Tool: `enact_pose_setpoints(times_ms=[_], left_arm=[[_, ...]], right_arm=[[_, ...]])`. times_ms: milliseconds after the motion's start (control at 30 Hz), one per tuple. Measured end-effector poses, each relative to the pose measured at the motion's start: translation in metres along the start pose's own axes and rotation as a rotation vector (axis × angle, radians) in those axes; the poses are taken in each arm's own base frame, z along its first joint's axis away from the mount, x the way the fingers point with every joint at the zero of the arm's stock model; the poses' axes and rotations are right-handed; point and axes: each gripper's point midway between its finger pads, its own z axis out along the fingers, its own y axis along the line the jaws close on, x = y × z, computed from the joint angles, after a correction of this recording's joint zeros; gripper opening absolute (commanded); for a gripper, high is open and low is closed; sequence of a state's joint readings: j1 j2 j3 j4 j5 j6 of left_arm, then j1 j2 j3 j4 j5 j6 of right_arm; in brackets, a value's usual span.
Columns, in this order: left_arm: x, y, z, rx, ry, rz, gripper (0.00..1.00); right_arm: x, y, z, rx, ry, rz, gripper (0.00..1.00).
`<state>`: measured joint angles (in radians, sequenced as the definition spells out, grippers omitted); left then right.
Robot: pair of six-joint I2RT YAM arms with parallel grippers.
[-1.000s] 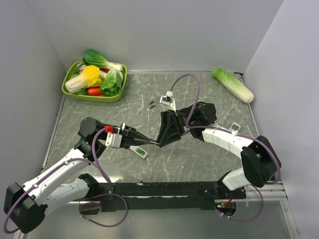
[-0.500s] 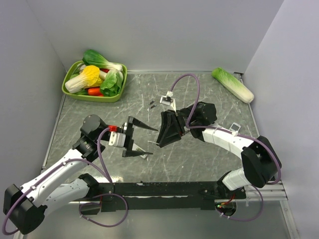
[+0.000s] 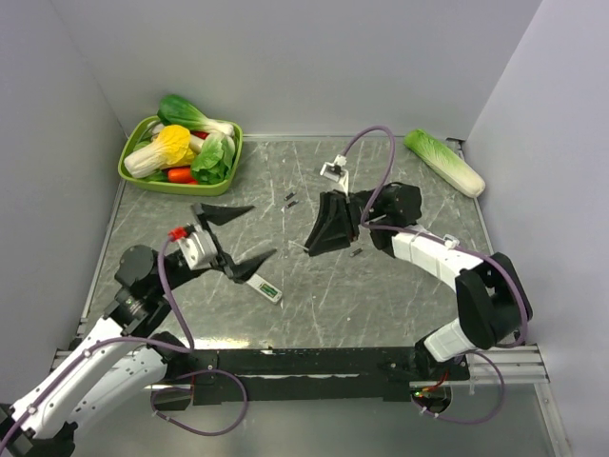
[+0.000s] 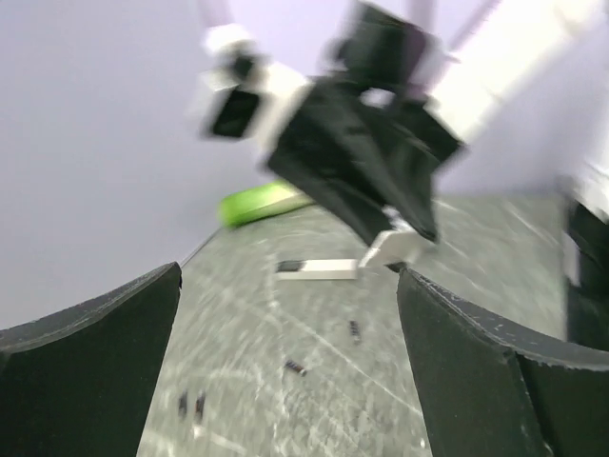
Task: Load the batteries into the remote control
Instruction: Load the battery cover into the remote control.
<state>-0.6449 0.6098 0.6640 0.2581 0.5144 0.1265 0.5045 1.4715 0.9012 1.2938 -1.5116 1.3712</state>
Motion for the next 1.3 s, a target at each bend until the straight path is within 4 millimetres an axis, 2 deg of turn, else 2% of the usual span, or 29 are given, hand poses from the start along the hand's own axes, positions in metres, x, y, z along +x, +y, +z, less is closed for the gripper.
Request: enact_pose_setpoints(times_ms=[133,300,367,433,500,633,800,900,967,1033,1133,1300], left_arm=[[-0.002,0.033,-0.016,-0.244,0.009,-0.107,0.99],[0.007,0.061,-0.034,-0.470,0.044,-0.243,0.99],[0.012,0.071,-0.041,-0.558,0.066,-0.296,0.99],[0.016,0.079,-0.047,-0.633,0.082,-0.345,0.99],[0.023,0.086,-0.054,-0.710,0.102,-0.401,0.99],[0.058,0.091,-0.063,-0.843,0.190,-0.546,0.99],[0.114,0.080,-0.065,-0.907,0.337,-0.676,0.99],[0.166,0.073,-0.078,-0.961,0.450,-0.757,0.99],[0.204,0.071,-0.101,-1.032,0.530,-0.815,0.99],[0.235,0.067,-0.123,-1.094,0.593,-0.882,0.99],[0.265,0.058,-0.142,-1.160,0.659,-0.946,0.99],[0.280,0.056,-0.139,-1.176,0.614,-1.001,0.95]], right_arm=[[-0.020,-0.023,-0.012,0.061,-0.071,-0.146,0.00],[-0.085,-0.066,-0.021,0.325,-0.226,-0.320,0.00],[-0.102,-0.077,-0.030,0.448,-0.247,-0.389,0.00],[-0.108,-0.088,-0.037,0.562,-0.243,-0.421,0.00],[-0.104,-0.102,-0.045,0.687,-0.215,-0.442,0.00],[-0.070,-0.130,-0.052,0.904,-0.089,-0.431,0.00],[0.003,-0.159,-0.052,1.058,0.140,-0.380,0.00],[0.052,-0.169,-0.054,1.107,0.285,-0.339,0.00],[0.079,-0.171,-0.055,1.127,0.379,-0.330,0.00],[0.095,-0.171,-0.054,1.146,0.454,-0.339,0.00],[0.110,-0.173,-0.044,1.146,0.544,-0.371,0.00],[0.135,-0.182,-0.019,1.126,0.675,-0.389,0.00]])
